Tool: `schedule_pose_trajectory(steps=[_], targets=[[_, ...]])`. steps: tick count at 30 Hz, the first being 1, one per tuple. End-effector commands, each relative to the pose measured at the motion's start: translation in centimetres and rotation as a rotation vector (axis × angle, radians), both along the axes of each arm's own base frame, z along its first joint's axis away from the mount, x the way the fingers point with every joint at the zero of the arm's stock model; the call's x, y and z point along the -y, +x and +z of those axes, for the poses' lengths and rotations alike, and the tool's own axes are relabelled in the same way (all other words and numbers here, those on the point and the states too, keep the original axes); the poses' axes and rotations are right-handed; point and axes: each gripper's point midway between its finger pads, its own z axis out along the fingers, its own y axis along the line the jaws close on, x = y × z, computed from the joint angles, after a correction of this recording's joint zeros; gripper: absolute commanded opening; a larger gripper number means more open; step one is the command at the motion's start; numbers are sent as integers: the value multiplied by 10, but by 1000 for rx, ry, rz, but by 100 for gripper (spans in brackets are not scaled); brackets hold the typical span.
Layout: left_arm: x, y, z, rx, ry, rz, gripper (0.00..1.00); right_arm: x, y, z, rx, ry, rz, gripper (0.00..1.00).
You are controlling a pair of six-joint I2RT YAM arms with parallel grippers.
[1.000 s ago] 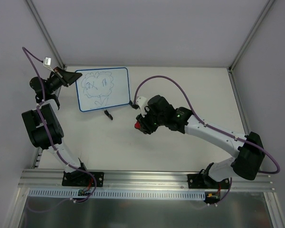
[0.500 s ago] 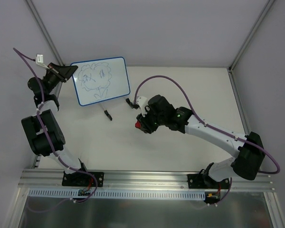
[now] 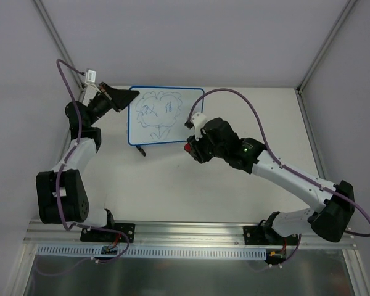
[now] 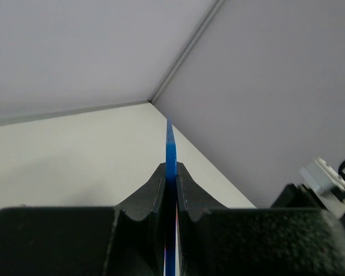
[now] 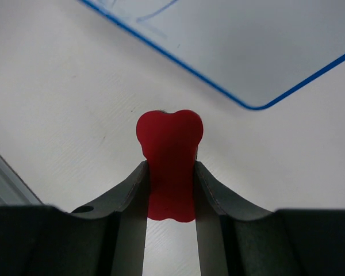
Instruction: Erase the whiteboard
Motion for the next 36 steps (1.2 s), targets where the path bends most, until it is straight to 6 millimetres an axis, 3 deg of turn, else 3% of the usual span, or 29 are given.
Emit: schedule_pose_trajectory(steps=[1, 2, 7, 11, 18, 26, 30, 33, 36], targets=[[18, -8, 15, 72, 10, 52, 0, 15, 30, 40, 93, 141, -203, 9], [24, -9, 9, 51, 13, 48, 0, 17, 35, 48, 112, 179, -229, 8], [52, -14, -13, -38, 18, 88, 0, 32, 60, 50, 136, 221, -406, 3], [68, -16, -41, -119, 23, 135, 0, 31, 78, 47, 123, 282, -481, 2], [84, -19, -67, -205, 59, 173, 0, 23, 101, 14, 12, 333, -551, 1], [87, -26, -101, -296, 111, 192, 0, 24, 116, -51, -154, 318, -631, 0], [91, -31, -104, -312, 110, 169, 0, 25, 120, -82, -190, 293, -652, 0], [96, -35, -105, -322, 113, 146, 0, 9, 127, -89, -206, 322, -617, 0], [104, -39, -106, -333, 114, 116, 0, -15, 126, -84, -236, 384, -545, 0]])
